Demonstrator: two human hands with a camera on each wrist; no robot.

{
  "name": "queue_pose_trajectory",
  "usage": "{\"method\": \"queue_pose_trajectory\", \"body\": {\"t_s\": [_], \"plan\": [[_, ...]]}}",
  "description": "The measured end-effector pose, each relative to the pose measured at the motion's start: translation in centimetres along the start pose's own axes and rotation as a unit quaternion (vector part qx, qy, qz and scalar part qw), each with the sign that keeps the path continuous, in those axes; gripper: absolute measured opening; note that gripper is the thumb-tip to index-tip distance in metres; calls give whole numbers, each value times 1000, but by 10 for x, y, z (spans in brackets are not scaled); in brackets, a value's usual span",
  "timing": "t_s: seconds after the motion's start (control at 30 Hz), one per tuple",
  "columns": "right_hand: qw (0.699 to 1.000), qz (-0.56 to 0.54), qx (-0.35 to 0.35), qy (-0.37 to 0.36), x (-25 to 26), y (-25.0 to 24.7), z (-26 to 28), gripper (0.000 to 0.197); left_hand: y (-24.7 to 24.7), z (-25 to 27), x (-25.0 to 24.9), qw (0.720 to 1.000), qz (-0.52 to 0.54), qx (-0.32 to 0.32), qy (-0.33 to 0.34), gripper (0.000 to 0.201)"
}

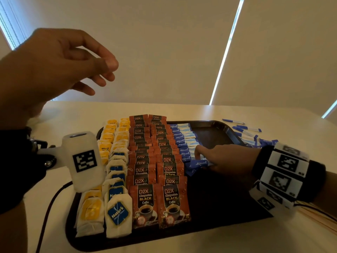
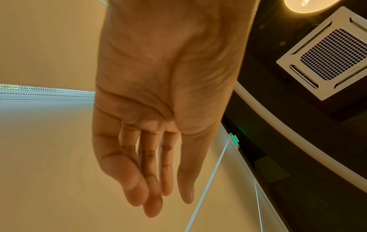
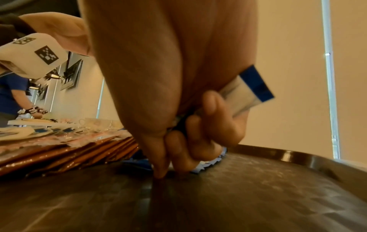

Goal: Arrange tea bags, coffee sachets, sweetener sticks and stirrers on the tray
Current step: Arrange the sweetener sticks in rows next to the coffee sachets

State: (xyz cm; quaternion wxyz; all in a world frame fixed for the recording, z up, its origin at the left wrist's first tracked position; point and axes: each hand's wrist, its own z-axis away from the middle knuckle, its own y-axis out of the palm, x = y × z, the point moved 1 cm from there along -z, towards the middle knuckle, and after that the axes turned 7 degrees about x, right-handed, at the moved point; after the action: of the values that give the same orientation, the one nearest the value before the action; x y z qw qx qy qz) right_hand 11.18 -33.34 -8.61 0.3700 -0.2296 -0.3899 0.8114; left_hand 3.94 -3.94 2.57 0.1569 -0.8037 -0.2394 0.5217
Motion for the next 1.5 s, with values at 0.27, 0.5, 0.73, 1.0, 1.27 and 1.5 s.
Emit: {"method": "queue_pose_trajectory", "body": {"t_s": [0.27,0.5,0.73,1.0,1.27,1.5], "plan": [[1000,-21,6,2,0,-4,-6,41,0,1,-1,1000,-7,-1,-11,25],[999,-32,-6,-5,-2,-6,-11,40,2,4,-5,1000,-8,3,-10,25],[983,-128,-122,-57,-3,-30,24,12,3,5,-7,1000,9,18,-5,38],[810,-489,-89,-313,46,-66,43,22,42,9,-30,981,-5,196,2,40],[788,-494,-87,-356,59,-75,25,28,55,4,-22,984,35,176,13,12],[817,-467,-229,-248,49,-74,17,43,51,2,-16,986,39,161,-5,21]]}}
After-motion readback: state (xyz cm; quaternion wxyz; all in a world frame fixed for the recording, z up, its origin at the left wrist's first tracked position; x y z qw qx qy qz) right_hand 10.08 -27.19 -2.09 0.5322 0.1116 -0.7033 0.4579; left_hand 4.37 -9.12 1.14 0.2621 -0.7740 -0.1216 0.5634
